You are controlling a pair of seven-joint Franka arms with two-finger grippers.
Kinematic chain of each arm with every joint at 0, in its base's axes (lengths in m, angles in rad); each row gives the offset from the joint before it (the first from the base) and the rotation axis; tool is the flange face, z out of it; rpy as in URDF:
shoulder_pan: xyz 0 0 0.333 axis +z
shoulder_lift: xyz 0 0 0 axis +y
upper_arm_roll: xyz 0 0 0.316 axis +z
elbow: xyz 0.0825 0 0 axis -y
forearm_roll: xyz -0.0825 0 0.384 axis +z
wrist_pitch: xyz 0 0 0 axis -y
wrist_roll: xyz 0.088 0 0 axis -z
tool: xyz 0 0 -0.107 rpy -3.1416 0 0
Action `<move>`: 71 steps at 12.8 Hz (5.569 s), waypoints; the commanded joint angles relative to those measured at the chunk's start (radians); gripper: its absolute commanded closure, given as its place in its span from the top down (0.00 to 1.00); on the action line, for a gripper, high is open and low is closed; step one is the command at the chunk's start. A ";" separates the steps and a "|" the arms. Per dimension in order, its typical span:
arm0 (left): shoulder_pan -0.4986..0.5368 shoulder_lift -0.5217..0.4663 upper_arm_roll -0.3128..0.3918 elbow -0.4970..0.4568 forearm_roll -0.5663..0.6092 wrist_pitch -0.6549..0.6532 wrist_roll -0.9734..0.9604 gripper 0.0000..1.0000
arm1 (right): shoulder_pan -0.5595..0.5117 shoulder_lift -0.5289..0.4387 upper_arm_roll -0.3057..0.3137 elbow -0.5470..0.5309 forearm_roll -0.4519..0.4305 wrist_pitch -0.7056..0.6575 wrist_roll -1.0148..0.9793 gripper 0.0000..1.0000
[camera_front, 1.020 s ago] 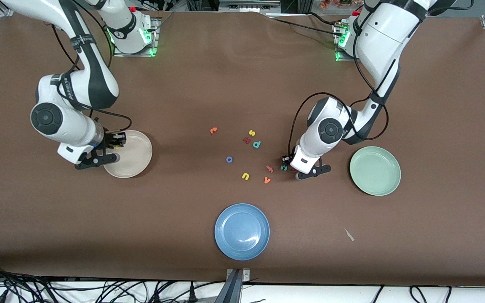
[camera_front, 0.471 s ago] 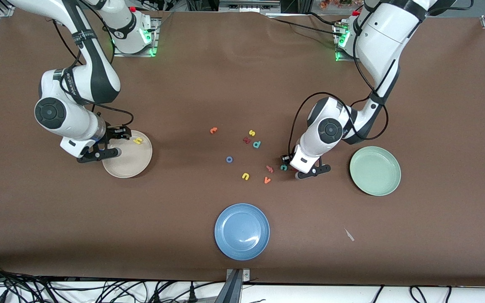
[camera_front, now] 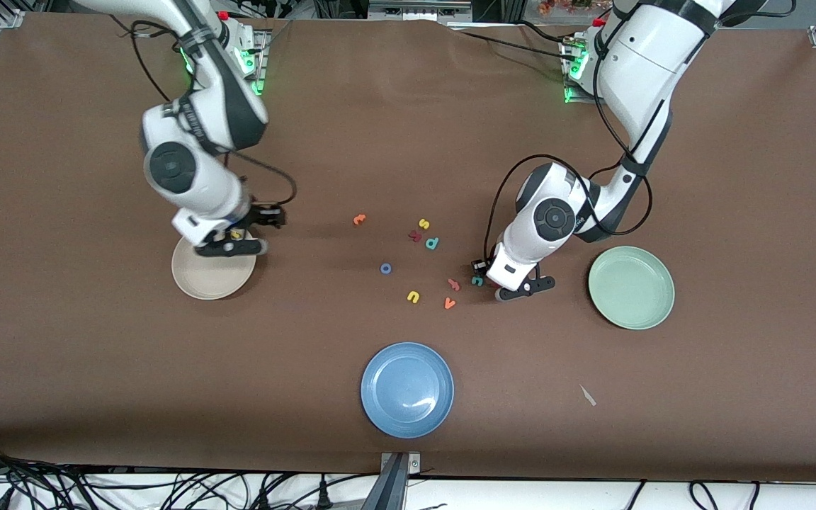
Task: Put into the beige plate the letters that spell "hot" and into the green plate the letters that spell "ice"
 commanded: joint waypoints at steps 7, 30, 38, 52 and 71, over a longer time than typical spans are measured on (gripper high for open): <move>-0.008 -0.007 0.004 -0.016 -0.008 -0.006 0.013 0.16 | 0.260 0.123 -0.010 -0.017 0.015 0.262 0.554 0.75; 0.448 -0.094 0.011 0.030 0.101 -0.406 0.561 0.15 | 0.303 0.245 -0.036 -0.059 -0.016 0.443 0.695 0.39; 0.440 -0.102 -0.002 0.042 0.092 -0.395 0.456 1.00 | 0.300 0.205 -0.050 -0.059 -0.020 0.416 0.680 0.05; 0.317 -0.058 -0.320 0.092 0.108 -0.272 -0.337 0.72 | -0.183 -0.010 -0.050 -0.060 -0.005 0.004 -0.222 0.59; 0.080 0.107 -0.116 0.207 0.147 -0.148 -0.665 0.29 | 0.190 0.323 0.001 0.389 0.006 0.080 0.628 0.66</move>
